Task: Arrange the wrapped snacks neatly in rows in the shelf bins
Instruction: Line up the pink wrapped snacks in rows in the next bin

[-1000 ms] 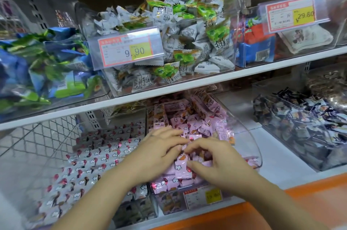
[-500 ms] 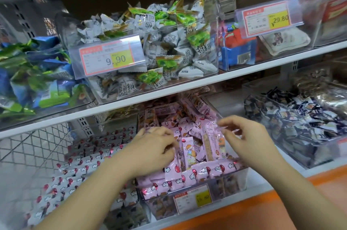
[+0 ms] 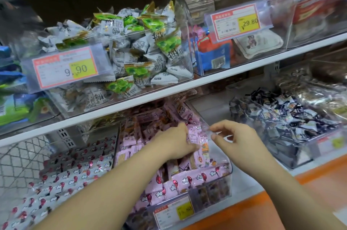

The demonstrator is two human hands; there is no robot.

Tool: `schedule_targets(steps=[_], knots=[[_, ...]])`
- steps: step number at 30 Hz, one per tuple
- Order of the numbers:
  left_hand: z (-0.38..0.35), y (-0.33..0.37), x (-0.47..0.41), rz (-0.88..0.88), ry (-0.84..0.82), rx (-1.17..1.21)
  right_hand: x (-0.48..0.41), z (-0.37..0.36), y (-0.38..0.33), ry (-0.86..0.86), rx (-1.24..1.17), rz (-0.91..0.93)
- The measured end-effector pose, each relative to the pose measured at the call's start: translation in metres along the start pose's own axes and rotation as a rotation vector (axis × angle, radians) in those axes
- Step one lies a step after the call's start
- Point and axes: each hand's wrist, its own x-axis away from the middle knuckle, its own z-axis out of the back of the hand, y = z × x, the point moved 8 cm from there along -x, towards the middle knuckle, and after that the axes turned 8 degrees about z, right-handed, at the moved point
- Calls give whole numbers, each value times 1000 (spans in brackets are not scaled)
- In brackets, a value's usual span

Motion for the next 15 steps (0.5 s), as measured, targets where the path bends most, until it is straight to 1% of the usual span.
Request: schedule_targets(steps=[2,4,8,10,12,13,15], knots=[[0,-1,-6,20,32,123,-1,0,2,-10,-3,-11],[7,-2,-8,6,69,296,-2,3,3,5,-25,-15],[33,-5,-3,-121,162,764,-5,5,3,31,-146,-47],[34,-7,-1,-155,134,1007,-4,-1,5,2,-235,-94],[28,-3,-2,-169,59,1179,-4,-5,5,-13,-285,-108],[24,0,-3,-170,9,1245,-4,-6,4,-18,-301,-105],[19,8,-6,-190,-66,1278,-4,-6,3,-1,-364,-102]])
